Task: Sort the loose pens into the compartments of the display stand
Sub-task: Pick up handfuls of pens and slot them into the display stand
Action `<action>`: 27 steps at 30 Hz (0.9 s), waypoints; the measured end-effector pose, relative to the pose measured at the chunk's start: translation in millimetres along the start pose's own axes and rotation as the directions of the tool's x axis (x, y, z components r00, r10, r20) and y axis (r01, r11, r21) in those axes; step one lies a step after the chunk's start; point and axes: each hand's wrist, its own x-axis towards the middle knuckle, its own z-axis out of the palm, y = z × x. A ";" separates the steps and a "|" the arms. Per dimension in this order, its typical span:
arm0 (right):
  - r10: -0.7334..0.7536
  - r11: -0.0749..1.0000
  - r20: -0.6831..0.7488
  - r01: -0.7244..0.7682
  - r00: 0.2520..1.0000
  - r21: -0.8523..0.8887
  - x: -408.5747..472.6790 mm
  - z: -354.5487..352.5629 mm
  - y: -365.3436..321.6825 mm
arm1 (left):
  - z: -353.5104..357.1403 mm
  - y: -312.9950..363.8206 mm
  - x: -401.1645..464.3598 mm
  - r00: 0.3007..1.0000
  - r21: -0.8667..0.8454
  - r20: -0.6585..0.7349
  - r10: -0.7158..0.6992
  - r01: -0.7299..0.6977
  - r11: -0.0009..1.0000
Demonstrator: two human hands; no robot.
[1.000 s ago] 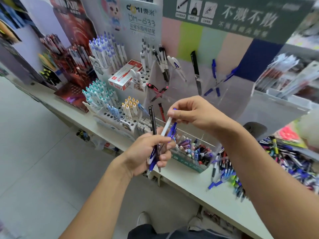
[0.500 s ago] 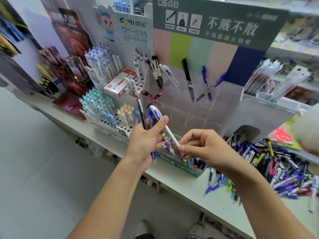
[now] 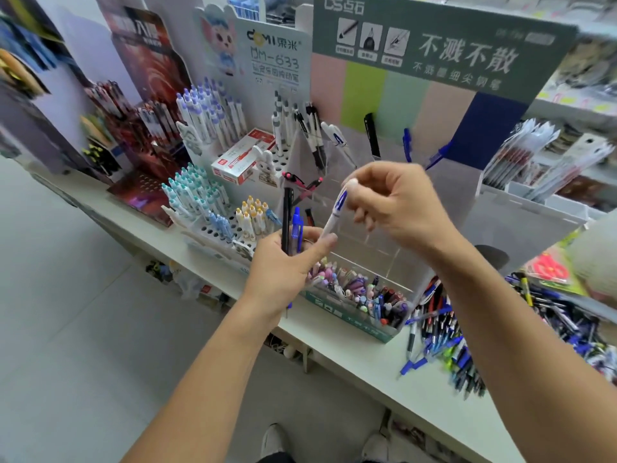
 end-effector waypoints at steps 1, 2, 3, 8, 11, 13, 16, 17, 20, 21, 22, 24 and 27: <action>-0.038 0.999 -0.114 0.040 0.993 0.018 9.7 -3.9 -3.2 | -3.6 -0.1 -0.5 0.997 -0.118 0.018 -0.071 0.073 0.990; -0.083 0.996 -0.221 0.091 0.972 0.024 21.1 -9.2 -8.4 | -8.4 -0.4 -0.3 0.990 -0.239 0.051 -0.132 0.140 0.961; -0.129 0.990 -0.307 0.141 0.943 0.016 34.2 -15.1 -14.0 | -13.0 -1.0 0.6 0.980 -0.355 0.104 -0.169 0.195 0.914; -0.369 0.911 -0.370 0.252 0.853 -0.327 109.1 -20.4 -36.1 | -27.1 -2.8 6.1 0.952 -0.495 0.251 -0.175 0.282 0.822; -0.328 0.771 -0.171 0.159 0.929 -0.616 150.9 -0.5 -29.1 | -30.9 -1.6 9.7 0.966 -0.578 0.226 -0.123 0.235 0.781; -0.254 0.706 -0.081 0.127 0.964 -0.697 169.6 11.5 -20.6 | -34.5 -3.2 11.2 0.977 -0.552 0.189 -0.100 0.191 0.811; -0.139 0.681 -0.010 0.088 0.990 -0.727 183.6 19.7 -12.8 | -39.6 -2.2 11.8 0.987 -0.494 0.144 -0.067 0.130 0.860; -0.111 0.683 0.009 0.083 0.994 -0.726 185.7 20.8 -12.0 | -41.1 -1.3 12.2 0.989 -0.480 0.130 -0.063 0.118 0.869; -0.115 0.669 0.047 0.112 0.992 -0.735 190.4 27.0 -12.7 | -43.1 1.4 13.5 0.992 -0.432 0.106 -0.064 0.104 0.896; -0.117 0.655 0.065 0.126 0.991 -0.745 188.9 30.4 -14.5 | -42.4 2.0 14.2 0.993 -0.424 0.105 -0.060 0.099 0.900; -0.111 0.643 0.086 0.137 0.990 -0.754 185.5 33.6 -16.7 | -41.3 2.7 14.8 0.993 -0.424 0.109 -0.053 0.095 0.901; -0.125 0.626 0.112 0.165 0.986 -0.762 173.2 36.7 -22.7 | -38.7 3.3 16.8 0.991 -0.431 0.130 -0.040 0.093 0.898; -0.267 0.724 -0.004 0.198 0.964 -0.660 136.1 26.5 -28.5 | -33.1 4.4 21.2 0.987 -0.453 0.158 -0.017 0.088 0.887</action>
